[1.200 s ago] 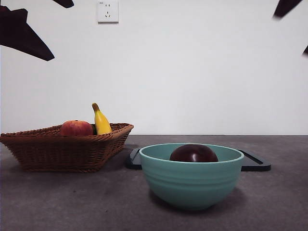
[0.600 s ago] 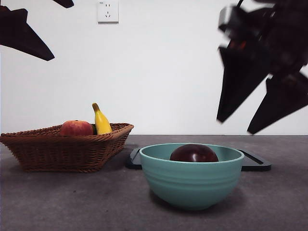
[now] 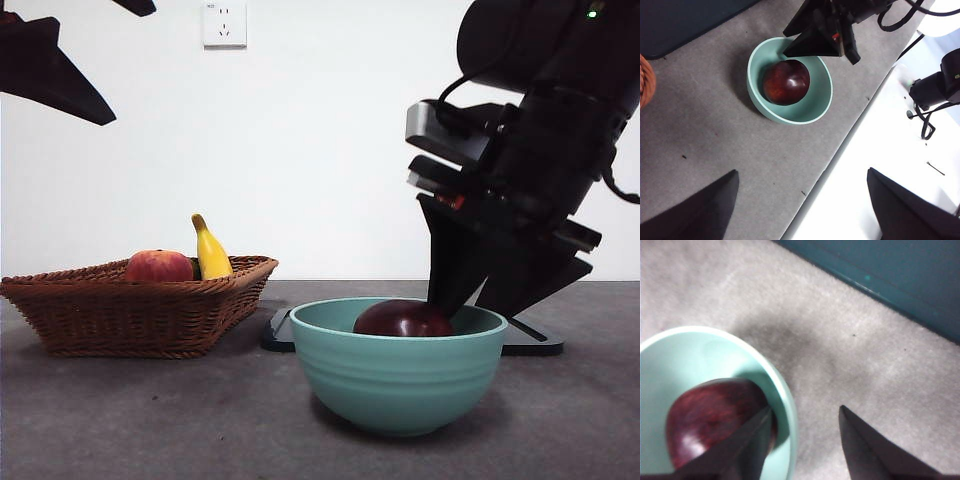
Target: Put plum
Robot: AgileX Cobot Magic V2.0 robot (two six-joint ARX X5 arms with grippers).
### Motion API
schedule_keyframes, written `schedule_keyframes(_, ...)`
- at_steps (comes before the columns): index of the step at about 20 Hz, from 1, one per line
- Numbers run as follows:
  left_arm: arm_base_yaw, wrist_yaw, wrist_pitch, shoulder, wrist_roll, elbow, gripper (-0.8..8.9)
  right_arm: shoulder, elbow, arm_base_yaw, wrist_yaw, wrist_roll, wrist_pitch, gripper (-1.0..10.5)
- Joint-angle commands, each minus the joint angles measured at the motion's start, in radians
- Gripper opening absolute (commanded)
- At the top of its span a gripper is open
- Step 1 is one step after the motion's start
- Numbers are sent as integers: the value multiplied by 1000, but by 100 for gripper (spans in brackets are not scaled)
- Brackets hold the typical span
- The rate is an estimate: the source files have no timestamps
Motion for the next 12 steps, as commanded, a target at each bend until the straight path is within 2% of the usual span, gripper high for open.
schedule_keyframes(1,-4,8,14,5,13,10,405,26,3,8,0,10,17,121)
schedule_keyframes(6,-4,8,24,6,13,10,405,26,4,8,-16,9,24,11)
schedule_keyframes(9,-4,8,24,5,13,10,405,23,5,8,-82,11,47,11)
schedule_keyframes(12,-4,8,24,6,13,10,406,10,16,8,-82,25,48,11)
